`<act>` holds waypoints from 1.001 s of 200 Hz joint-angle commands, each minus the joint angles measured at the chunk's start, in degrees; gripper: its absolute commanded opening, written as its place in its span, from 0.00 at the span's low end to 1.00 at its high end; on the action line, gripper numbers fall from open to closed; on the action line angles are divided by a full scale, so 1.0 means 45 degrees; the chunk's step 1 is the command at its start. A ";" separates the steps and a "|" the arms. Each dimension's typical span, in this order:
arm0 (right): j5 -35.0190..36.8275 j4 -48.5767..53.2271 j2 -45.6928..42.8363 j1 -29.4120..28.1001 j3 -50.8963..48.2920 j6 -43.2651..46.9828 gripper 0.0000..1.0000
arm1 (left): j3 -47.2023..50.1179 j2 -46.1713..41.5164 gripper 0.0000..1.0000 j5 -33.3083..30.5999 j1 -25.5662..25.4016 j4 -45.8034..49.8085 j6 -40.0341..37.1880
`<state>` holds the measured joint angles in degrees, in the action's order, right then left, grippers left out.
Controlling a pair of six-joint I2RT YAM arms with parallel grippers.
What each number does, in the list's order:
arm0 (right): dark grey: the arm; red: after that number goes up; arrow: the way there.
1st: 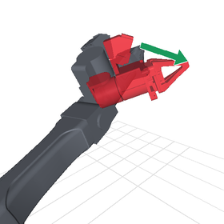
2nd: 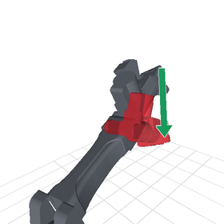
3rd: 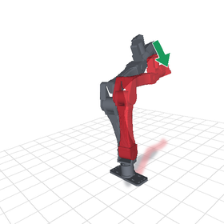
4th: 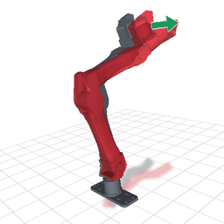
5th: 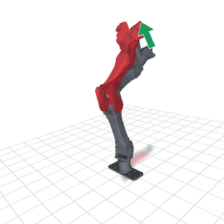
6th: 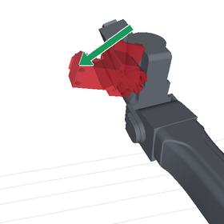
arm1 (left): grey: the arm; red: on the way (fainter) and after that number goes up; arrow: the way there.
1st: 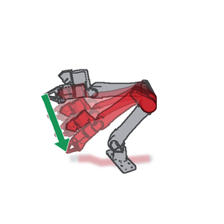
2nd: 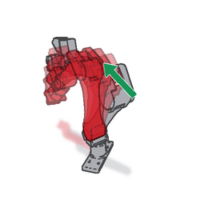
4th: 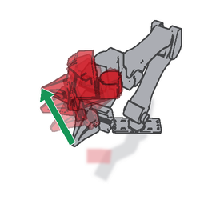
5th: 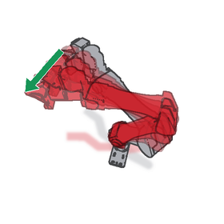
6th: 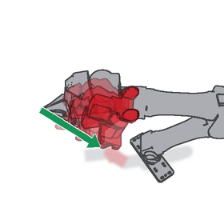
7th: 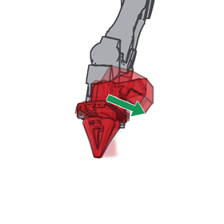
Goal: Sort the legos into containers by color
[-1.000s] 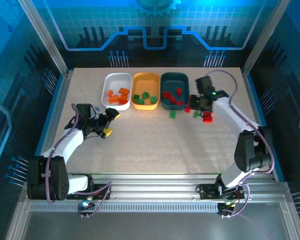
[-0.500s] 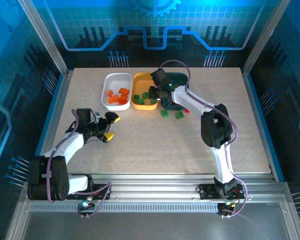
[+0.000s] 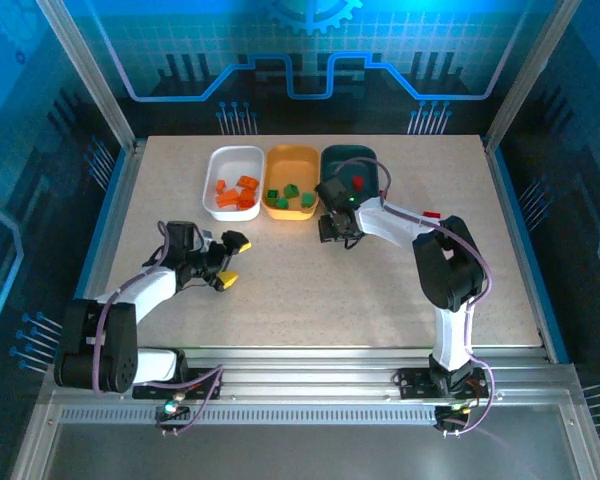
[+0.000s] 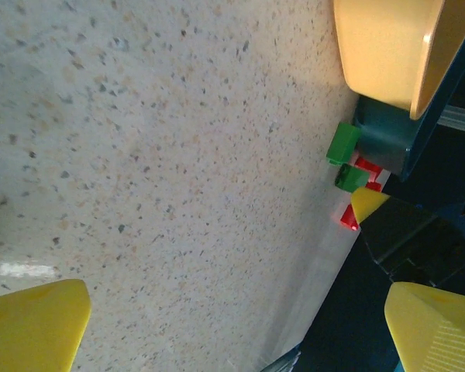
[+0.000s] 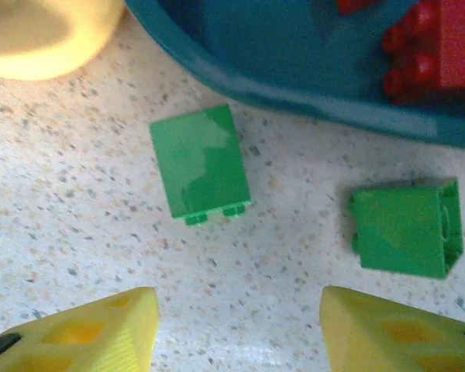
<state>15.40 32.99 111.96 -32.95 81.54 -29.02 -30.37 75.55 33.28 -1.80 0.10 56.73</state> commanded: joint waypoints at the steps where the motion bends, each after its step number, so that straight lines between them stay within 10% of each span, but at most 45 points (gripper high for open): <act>1: -0.0028 -0.0243 0.0808 0.0110 0.0898 0.0487 0.59 | 0.0089 0.0033 0.99 -0.0009 -0.0258 -0.0310 0.0130; 111: -0.0317 -0.0320 0.2717 0.0240 0.2076 0.0632 0.44 | -0.0238 0.0013 0.99 -0.0048 -0.0273 0.0079 -0.0080; 200: 0.0458 -0.0666 -0.0563 -0.0959 0.0925 0.0702 0.34 | -0.0303 -0.0598 0.99 0.0043 -0.0282 0.0523 -0.0272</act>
<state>16.56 30.94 115.52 -35.20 84.33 -25.85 -30.39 75.31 33.28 -2.81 0.05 56.90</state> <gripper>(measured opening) 0.336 0.990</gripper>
